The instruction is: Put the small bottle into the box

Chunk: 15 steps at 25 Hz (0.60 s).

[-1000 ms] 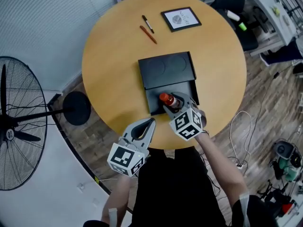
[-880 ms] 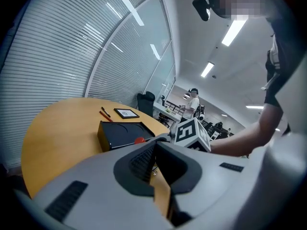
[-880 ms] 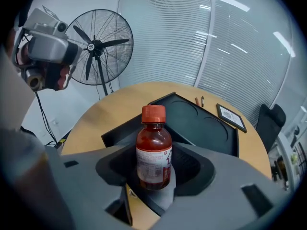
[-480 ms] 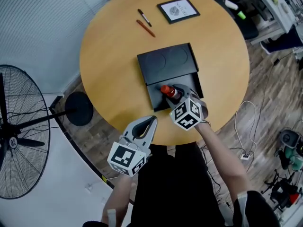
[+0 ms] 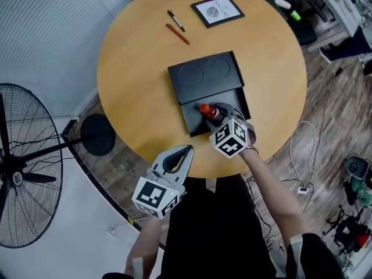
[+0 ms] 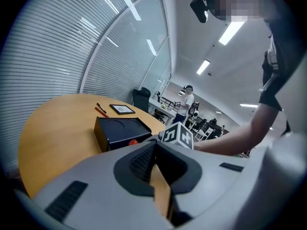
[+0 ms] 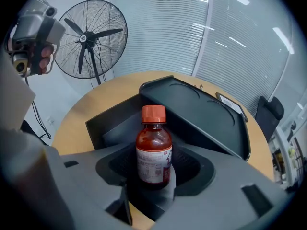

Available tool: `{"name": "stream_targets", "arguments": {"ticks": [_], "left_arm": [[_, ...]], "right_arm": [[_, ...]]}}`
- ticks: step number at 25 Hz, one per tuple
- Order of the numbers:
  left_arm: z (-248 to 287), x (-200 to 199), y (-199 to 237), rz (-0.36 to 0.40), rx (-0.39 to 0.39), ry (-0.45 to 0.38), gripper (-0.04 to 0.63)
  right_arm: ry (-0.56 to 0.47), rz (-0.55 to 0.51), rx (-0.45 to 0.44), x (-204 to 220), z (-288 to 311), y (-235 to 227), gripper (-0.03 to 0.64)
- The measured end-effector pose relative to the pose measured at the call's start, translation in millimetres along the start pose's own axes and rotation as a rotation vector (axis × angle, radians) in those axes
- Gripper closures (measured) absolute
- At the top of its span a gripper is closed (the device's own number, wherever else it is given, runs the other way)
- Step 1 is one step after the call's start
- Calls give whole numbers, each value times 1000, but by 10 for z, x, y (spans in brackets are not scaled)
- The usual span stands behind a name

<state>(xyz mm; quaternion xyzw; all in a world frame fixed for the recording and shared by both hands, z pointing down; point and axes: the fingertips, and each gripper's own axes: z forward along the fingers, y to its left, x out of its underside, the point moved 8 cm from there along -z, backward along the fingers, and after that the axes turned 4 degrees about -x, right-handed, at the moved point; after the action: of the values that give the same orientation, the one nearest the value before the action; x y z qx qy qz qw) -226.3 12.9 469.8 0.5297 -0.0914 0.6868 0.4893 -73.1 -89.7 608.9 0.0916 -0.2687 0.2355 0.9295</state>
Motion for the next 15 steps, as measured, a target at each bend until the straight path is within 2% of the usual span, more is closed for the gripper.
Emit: {"name": "stream_targets", "arguments": {"ticks": [7,15], "left_arm": [[-24,-9,23,2,-5,1,598],[-47,8,29,-4,-14,1,598]], "right_arm": [[10,-6,-10,-11,21,-30,388],[17,-18,26,12,82,-94,391]]}}
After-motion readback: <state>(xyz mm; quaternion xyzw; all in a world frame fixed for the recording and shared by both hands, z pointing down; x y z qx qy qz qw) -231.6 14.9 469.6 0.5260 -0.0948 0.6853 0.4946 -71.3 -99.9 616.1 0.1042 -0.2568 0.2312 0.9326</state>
